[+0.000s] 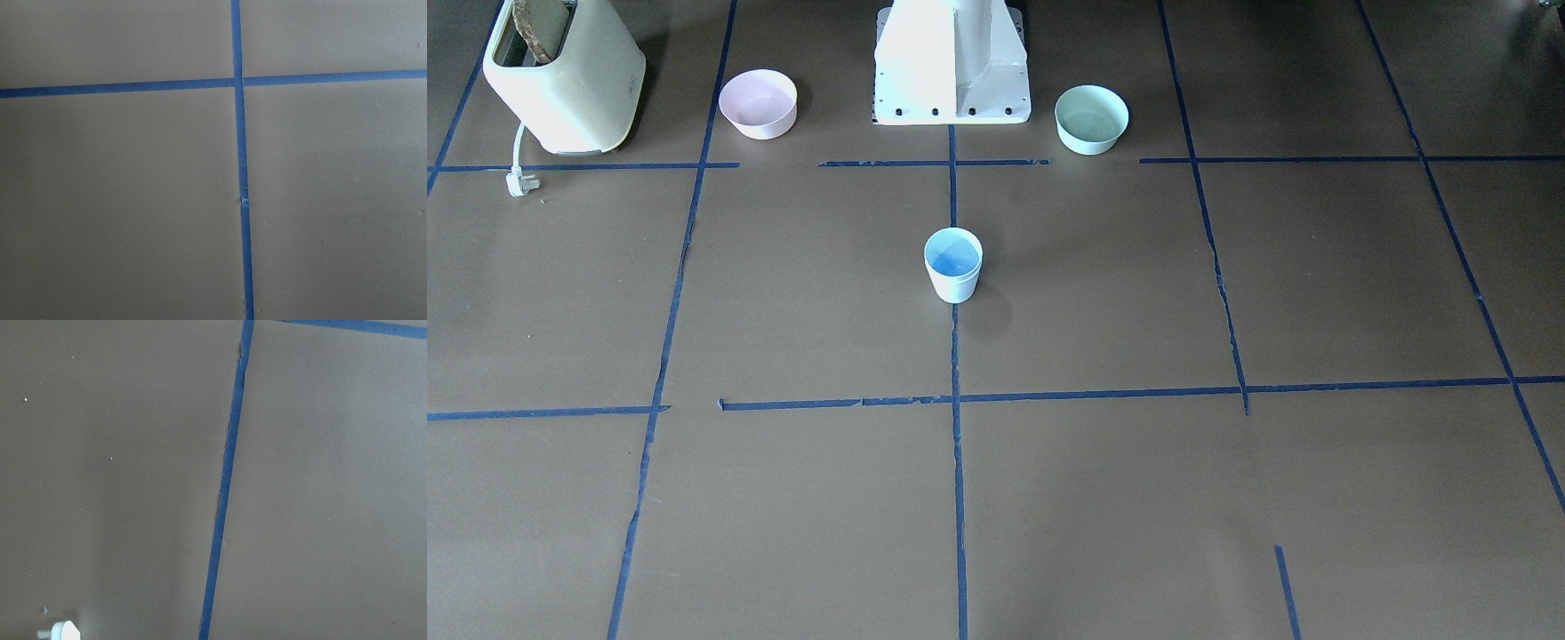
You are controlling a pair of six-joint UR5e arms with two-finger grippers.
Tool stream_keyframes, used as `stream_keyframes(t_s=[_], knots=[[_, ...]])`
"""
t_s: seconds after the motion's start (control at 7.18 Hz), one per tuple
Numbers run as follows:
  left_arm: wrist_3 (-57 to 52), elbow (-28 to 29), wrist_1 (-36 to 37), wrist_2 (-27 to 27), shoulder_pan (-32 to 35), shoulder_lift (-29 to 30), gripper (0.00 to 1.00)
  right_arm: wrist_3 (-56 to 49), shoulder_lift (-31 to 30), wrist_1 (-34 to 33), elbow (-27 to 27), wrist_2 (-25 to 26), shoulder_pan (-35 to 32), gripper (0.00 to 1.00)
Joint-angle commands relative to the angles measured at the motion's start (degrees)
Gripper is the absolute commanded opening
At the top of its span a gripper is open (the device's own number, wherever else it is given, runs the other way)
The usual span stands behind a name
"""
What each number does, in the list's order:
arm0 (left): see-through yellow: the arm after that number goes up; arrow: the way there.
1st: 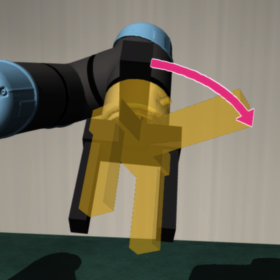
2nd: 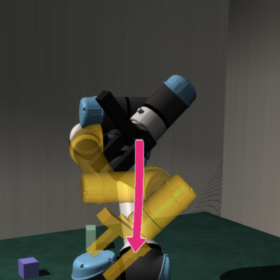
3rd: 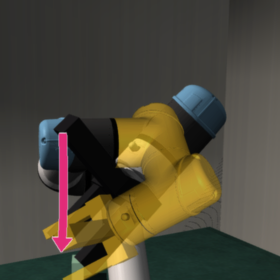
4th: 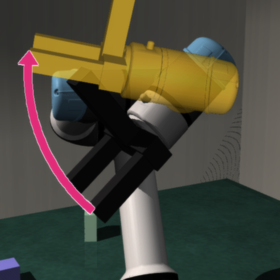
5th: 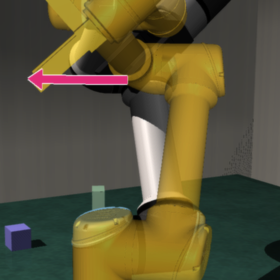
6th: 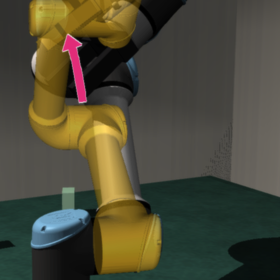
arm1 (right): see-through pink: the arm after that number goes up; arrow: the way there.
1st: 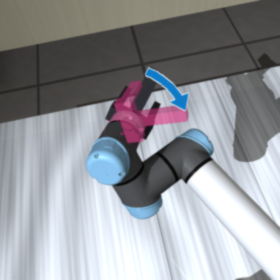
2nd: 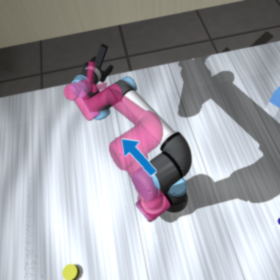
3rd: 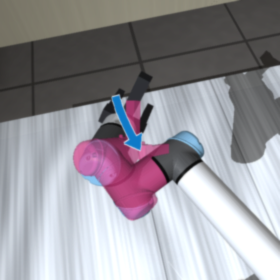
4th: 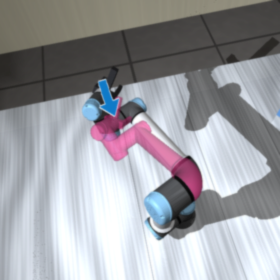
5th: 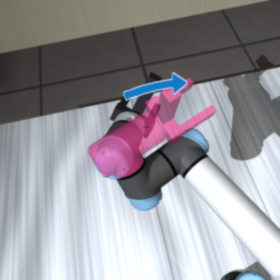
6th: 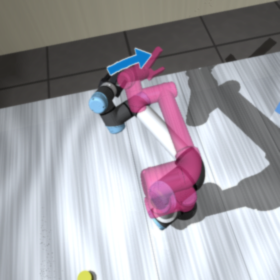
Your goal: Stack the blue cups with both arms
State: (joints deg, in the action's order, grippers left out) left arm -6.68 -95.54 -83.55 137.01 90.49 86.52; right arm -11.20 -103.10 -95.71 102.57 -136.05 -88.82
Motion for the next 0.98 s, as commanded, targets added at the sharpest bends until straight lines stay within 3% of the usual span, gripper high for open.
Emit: stream_keyframes(t_s=[0.0,0.84], knots=[[-0.2,-0.3,0.0,-0.2,0.0,-0.4,1.0,-0.1,0.0,0.0,0.1,-0.1,0.0,1.0],[-0.2,-1.4,-0.1,-0.1,0.0,-2.7,1.0,-0.1,0.1,0.1,0.1,-0.2,0.0,1.0]])
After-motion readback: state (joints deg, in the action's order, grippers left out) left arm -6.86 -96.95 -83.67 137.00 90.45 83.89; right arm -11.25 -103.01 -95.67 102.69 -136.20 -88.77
